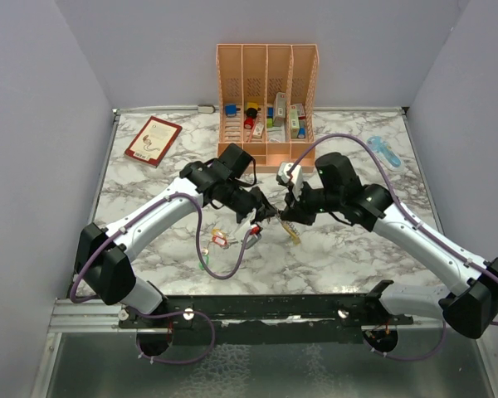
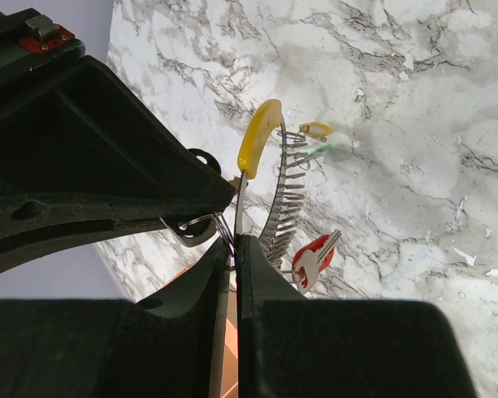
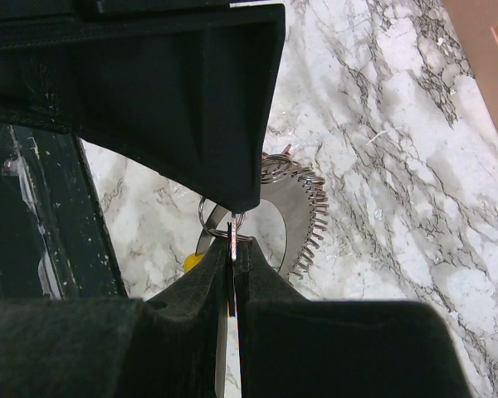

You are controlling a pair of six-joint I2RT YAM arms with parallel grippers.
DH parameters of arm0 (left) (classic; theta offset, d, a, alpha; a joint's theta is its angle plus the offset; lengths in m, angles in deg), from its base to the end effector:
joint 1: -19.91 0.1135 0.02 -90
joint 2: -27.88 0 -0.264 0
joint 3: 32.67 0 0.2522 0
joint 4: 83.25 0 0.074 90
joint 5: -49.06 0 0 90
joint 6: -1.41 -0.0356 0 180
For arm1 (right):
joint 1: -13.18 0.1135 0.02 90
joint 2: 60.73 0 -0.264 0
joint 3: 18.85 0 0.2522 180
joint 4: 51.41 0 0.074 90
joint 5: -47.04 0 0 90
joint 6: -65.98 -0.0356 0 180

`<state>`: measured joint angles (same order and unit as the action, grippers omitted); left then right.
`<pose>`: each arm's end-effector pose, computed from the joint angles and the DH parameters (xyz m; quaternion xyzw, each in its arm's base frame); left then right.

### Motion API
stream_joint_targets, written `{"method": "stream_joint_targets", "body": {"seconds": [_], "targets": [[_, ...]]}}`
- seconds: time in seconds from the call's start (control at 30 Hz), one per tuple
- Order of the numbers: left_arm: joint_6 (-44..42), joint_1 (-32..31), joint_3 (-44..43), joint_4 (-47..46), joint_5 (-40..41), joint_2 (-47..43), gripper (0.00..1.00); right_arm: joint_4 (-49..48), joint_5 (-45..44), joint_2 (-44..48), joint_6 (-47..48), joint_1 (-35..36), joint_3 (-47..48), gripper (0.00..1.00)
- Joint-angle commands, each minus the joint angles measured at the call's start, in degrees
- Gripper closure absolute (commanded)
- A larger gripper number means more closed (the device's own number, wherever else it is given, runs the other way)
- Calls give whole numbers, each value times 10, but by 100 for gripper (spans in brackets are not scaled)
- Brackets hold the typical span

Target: Put the keys on the keyring

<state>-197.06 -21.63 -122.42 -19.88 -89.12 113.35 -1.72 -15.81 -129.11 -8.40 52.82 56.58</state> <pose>0.2076 -0.2194 0.3116 0.8781 0.1226 -0.1940 0.4199 0.1827 0.1725 0.3183 -0.4964 0.7450 0.2915 0.3371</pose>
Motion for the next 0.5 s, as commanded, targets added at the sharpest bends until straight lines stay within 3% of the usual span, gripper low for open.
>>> {"method": "stream_joint_targets", "body": {"seconds": [0.0,0.47], "targets": [[-11,-14,1,31,-17,5,100,-63,-11,19,14,8,37,97],[-1,-14,19,21,-20,-11,100,-96,-38,76,-20,8,9,96]]}}
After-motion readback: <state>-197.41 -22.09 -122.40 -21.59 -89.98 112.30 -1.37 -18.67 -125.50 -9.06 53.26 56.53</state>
